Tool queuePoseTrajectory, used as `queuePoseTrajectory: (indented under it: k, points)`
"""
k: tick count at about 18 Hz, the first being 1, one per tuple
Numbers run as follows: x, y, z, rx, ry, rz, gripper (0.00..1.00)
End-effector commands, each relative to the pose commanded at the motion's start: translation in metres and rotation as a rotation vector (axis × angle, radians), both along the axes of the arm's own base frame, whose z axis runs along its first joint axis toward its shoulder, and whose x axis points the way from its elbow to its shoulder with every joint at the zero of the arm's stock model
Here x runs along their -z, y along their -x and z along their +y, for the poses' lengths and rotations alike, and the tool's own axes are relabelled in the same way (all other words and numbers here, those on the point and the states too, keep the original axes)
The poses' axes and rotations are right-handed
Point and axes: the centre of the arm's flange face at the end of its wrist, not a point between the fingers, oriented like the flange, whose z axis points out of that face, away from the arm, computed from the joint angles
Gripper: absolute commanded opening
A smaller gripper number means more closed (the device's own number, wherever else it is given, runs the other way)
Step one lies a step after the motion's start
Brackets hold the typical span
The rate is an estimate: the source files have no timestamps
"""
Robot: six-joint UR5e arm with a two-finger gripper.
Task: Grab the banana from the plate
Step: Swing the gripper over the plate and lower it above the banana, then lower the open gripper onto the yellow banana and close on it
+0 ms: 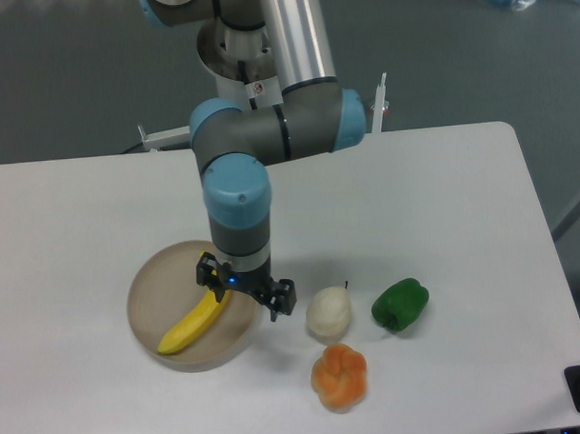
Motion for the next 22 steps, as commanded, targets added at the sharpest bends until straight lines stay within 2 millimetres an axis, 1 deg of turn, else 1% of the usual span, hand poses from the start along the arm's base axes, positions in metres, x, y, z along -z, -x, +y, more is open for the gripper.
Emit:
queuePoseTrajectory:
  k: [3, 5, 7, 8, 10, 12, 14, 20, 21, 22]
  points:
    - [0.012, -0.024, 0.0, -0.006, -0.008, 0.003, 1.0]
    - [0.021, -0.03, -0.006, -0.005, 0.004, -0.002, 1.0]
    - [0.026, -0.034, -0.007, 0.001, 0.012, 0.002, 1.0]
    - [0.035, -0.041, -0.005, 0.013, 0.027, 0.008, 1.0]
    - [0.039, -0.042, -0.005, 0.014, 0.03, 0.02, 1.0]
    - [0.048, -0.048, -0.001, 0.026, 0.028, 0.024, 1.0]
    - [0.058, -0.048, 0.0, 0.028, 0.035, 0.029, 1.0]
    - [0.06, -0.051, 0.001, 0.033, 0.036, 0.032, 1.0]
    - [0.059, -0.051, 0.001, 0.033, 0.034, 0.033, 0.97]
    - [0.06, -0.05, 0.0, 0.031, 0.036, 0.032, 0.92]
